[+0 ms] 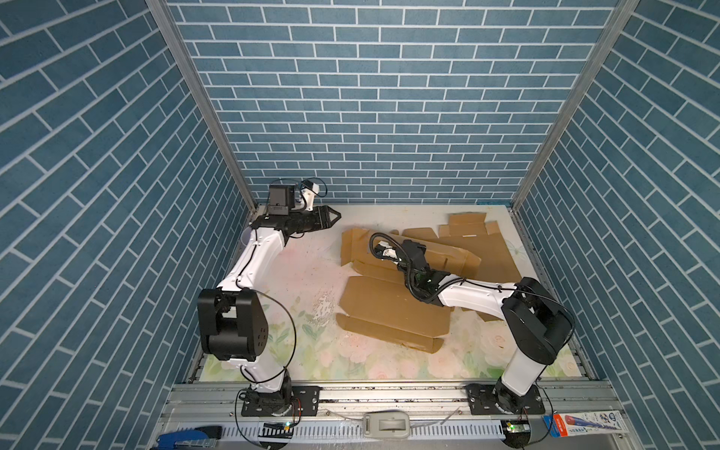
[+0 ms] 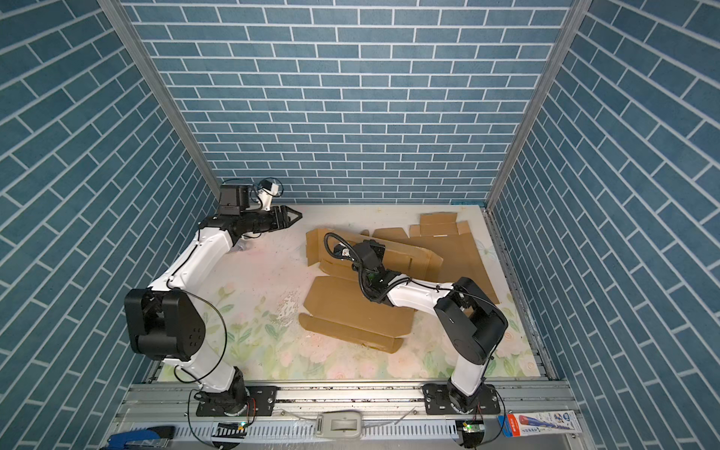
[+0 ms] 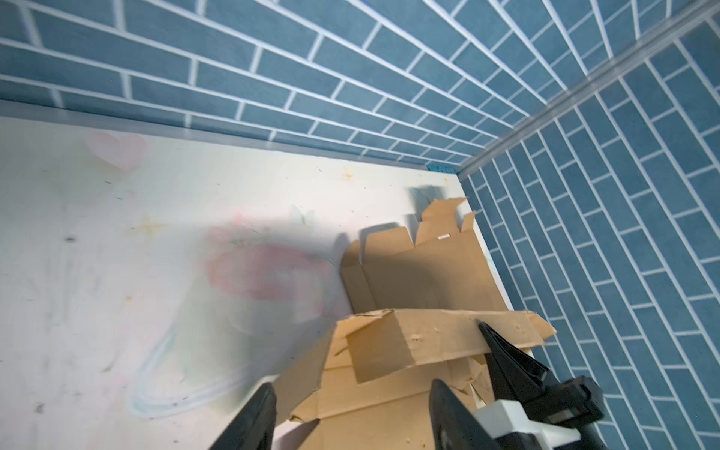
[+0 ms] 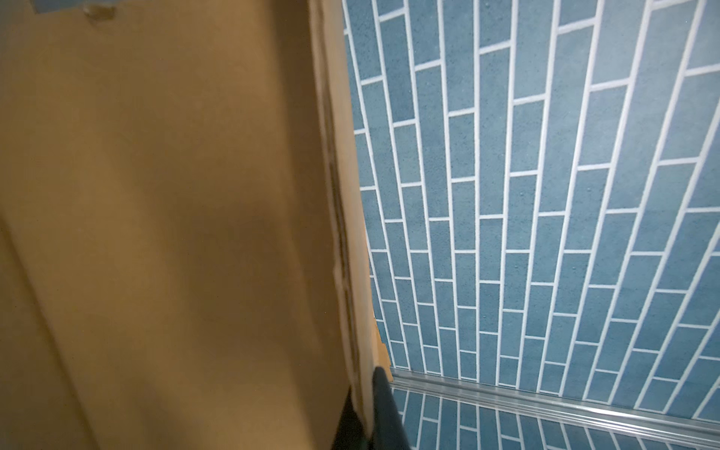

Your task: Fold the paper box

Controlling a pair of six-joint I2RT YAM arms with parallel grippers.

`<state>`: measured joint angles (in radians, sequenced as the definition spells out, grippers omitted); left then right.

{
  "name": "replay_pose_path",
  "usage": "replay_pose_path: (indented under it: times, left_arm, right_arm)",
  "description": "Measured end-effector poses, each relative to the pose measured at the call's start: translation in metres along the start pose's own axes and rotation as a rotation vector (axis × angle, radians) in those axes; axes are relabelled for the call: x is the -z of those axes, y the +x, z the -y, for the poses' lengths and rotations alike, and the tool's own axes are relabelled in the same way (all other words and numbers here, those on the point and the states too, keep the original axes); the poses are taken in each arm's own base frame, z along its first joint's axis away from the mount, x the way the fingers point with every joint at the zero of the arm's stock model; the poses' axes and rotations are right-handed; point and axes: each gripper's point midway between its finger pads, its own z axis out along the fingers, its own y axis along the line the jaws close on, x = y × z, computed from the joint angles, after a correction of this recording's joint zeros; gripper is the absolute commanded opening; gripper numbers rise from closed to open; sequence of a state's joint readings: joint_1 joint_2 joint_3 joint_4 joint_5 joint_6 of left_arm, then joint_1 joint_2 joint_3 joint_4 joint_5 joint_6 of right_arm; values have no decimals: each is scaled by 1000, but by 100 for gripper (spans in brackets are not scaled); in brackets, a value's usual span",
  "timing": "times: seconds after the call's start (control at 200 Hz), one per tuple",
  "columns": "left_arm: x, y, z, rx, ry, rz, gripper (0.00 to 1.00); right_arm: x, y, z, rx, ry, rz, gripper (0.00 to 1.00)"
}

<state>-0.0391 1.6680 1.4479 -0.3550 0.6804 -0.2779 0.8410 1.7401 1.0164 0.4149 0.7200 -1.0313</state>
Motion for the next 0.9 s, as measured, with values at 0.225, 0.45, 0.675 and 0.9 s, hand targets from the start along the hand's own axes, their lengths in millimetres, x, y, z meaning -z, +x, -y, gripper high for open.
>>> replay_pose_path:
  times: [0.225,0.45,0.675,0.9]
  left_arm:
    - [-59,41,-41,39,-46,-121,63]
    - [-83,89,-44,-11,-30,-220,65]
    - [-77,106,-31,-87,43,-246,62]
    - [-74,132,-5,-148,134,-285,51]
  right_arm:
    - [1,2,0,12,7,55,0]
    - [1,-3,1,27,11,92,0]
    - [0,-4,4,35,19,99,0]
    - [0,-2,4,35,29,102,0]
